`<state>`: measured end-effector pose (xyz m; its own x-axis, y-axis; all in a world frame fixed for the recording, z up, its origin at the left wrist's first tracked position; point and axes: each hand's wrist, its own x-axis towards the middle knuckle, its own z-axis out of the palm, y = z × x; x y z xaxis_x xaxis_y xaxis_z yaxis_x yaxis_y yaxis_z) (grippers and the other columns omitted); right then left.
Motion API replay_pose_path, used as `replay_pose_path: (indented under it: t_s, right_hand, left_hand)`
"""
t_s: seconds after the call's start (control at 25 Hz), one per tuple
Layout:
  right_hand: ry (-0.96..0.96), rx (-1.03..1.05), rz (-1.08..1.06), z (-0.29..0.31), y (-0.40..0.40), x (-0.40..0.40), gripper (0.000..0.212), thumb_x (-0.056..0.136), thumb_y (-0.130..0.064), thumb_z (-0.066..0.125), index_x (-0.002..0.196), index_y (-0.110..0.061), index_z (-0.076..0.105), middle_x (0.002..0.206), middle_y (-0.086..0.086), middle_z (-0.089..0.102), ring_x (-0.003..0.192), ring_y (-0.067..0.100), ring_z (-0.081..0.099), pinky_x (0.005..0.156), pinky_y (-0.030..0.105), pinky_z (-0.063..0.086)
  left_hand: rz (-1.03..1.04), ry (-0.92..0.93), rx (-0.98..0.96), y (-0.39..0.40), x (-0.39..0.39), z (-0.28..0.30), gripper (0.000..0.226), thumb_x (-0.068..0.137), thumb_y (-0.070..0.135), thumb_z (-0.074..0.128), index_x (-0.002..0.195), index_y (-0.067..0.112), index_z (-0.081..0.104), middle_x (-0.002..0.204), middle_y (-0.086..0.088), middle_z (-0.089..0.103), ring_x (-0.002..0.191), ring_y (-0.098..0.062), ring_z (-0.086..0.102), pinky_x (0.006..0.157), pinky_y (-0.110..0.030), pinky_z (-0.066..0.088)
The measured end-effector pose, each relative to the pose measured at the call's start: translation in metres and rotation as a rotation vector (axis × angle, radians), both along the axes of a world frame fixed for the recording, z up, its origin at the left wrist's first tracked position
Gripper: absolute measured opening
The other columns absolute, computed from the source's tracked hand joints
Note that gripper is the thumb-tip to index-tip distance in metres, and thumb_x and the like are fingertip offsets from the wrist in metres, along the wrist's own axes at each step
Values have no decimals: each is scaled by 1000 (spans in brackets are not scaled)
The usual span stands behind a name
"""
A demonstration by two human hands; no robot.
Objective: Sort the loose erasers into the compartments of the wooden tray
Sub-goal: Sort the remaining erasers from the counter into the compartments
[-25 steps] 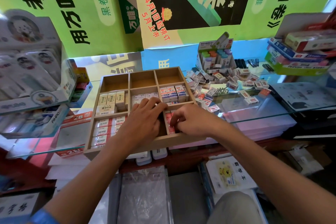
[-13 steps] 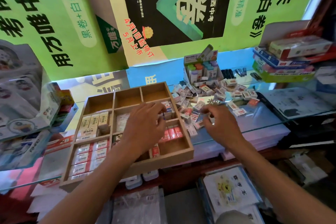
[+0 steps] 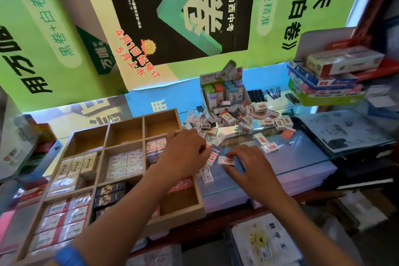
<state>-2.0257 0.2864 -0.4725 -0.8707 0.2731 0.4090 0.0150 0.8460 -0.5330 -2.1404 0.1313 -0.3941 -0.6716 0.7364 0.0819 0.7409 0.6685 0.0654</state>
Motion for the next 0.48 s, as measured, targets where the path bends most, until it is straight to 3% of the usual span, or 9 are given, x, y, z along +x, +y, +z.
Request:
replay_pose_path:
  t_s: [0.16, 0.32, 0.48]
  right_hand:
    - [108, -118, -115, -2, 1, -6, 25, 84, -16, 68, 108, -19, 63, 107, -4, 60, 100, 17, 54, 81, 29, 45]
    - [144, 28, -170, 6, 17, -9, 17, 88, -25, 53, 101, -17, 62, 100, -1, 61, 92, 18, 53, 77, 33, 49]
    - [128, 111, -233, 1, 8, -9, 15, 88, -28, 48, 95, -19, 58, 94, -1, 60, 86, 18, 52, 75, 33, 49]
  left_hand:
    - [18, 62, 132, 12, 0, 0, 21, 96, 38, 50, 112, 27, 58, 117, 5, 61, 110, -18, 54, 100, -38, 39]
    - [-18, 105, 171, 46, -10, 0, 38, 92, 31, 53, 129, 24, 50, 132, 2, 52, 120, -21, 46, 98, -38, 39]
    - [-18, 81, 84, 93, -33, -6, 69, 87, 37, 59, 149, 27, 31, 151, -5, 33, 135, -30, 34, 108, -46, 33]
